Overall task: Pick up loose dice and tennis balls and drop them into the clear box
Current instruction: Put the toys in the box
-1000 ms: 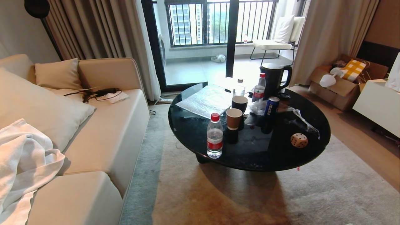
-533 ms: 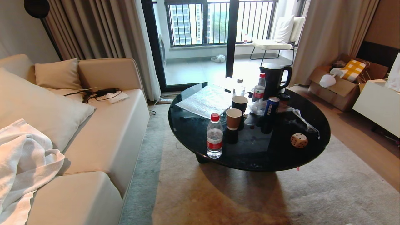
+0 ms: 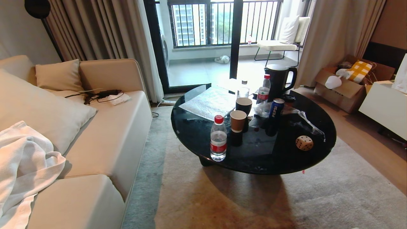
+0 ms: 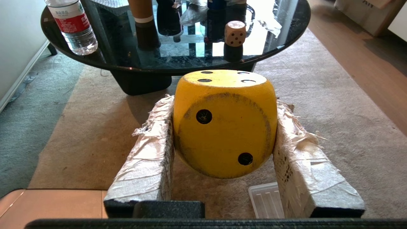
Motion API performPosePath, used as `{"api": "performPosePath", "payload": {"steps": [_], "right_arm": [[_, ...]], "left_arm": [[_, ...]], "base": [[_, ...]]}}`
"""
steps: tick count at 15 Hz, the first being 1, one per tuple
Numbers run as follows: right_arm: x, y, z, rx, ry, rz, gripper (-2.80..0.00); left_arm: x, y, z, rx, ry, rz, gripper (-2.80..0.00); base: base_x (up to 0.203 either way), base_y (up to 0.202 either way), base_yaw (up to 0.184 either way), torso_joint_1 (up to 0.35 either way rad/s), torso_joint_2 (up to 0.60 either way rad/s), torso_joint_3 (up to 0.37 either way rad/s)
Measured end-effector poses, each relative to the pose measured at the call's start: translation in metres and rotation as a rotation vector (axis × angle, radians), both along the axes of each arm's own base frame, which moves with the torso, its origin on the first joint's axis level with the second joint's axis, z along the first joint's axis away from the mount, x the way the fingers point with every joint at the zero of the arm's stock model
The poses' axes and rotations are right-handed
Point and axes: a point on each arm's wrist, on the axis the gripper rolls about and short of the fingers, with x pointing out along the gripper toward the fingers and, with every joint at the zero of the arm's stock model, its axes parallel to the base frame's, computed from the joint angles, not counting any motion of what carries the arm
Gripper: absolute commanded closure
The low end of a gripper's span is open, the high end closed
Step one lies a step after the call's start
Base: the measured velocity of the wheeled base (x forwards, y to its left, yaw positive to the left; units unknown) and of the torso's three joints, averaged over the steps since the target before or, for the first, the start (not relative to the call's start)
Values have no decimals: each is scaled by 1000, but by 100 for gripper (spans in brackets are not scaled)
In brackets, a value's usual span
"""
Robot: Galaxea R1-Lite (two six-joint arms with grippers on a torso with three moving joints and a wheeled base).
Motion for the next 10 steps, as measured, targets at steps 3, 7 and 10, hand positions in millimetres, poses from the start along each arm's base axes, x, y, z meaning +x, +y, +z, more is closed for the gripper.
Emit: {"api": "performPosePath", "payload": {"steps": [3,7,10], "right_arm": [[0,0,0,0,-1,1,0],[0,0,0,0,-1,1,0],[0,0,0,0,0,1,0]], "left_arm": [[0,0,0,0,0,0,0],[0,0,0,0,0,0,0],[0,0,0,0,0,0,0]], "base": [[0,0,0,0,0,0],[0,0,0,0,0,0],[0,0,0,0,0,0]]}}
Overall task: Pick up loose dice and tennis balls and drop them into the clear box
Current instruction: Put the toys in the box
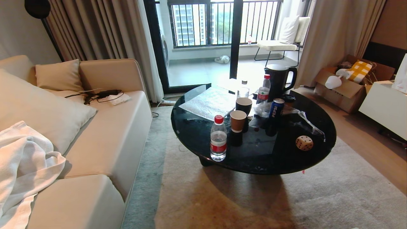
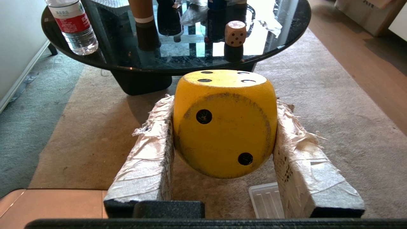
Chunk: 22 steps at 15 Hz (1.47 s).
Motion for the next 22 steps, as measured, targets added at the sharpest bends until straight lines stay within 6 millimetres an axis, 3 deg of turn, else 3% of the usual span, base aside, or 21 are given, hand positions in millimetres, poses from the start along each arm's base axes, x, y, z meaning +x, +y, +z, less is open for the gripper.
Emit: {"api": "performPosePath", "payload": {"steps": [9,17,22], "right_arm": [[0,0,0,0,-1,-2,0],[0,0,0,1,0,-1,0],[0,0,0,-1,0,-2,0]], "left_arm": [[0,0,0,1,0,1,0],[0,0,0,1,0,0,0],[0,0,0,1,0,0,0]], "base": [[1,-5,1,0,1,0],[1,-157,1,3,3,2],[0,-13,1,0,1,0]]}}
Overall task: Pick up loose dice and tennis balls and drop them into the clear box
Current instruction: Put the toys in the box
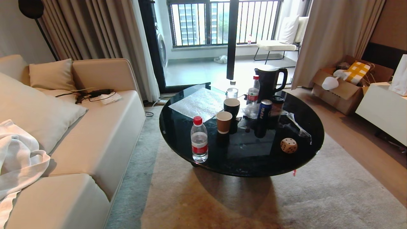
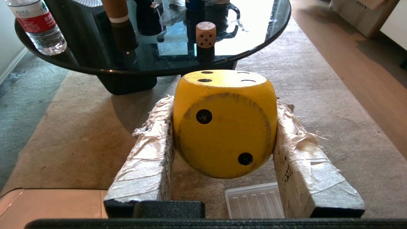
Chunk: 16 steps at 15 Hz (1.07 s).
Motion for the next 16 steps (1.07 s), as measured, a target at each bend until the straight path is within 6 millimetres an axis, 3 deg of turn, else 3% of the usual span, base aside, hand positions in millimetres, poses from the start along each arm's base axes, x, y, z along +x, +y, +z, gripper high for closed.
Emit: {"api": "performPosePath", "payload": {"steps": [16], "right_arm": [[0,0,0,0,0,1,0]], "left_arm": [[0,0,0,-1,0,0,0]], "base": [[-177,0,-2,2,2,3]]}}
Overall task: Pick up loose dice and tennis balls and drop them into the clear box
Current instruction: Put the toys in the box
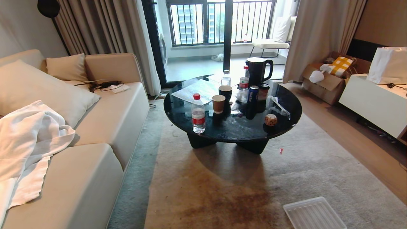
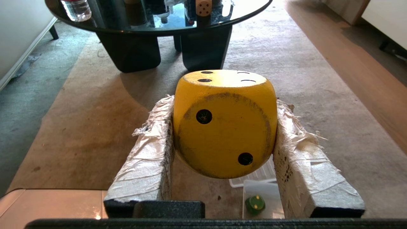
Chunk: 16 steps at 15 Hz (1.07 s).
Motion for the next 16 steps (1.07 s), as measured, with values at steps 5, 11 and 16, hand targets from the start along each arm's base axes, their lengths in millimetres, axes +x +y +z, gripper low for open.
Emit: {"api": "performPosePath", "payload": {"steps": [5,11,16], "right_arm": [[0,0,0,0,0,0,0],[0,0,0,0,0,1,0],[0,0,0,1,0,2,0]], "left_arm": [[0,0,0,0,1,0,0],[0,0,0,0,0,0,0],[0,0,0,0,0,0,0]], "base": [[-89,0,-1,0,-1,0],[0,0,0,0,0,0],[-3,5,-88,1,1,-1]]}}
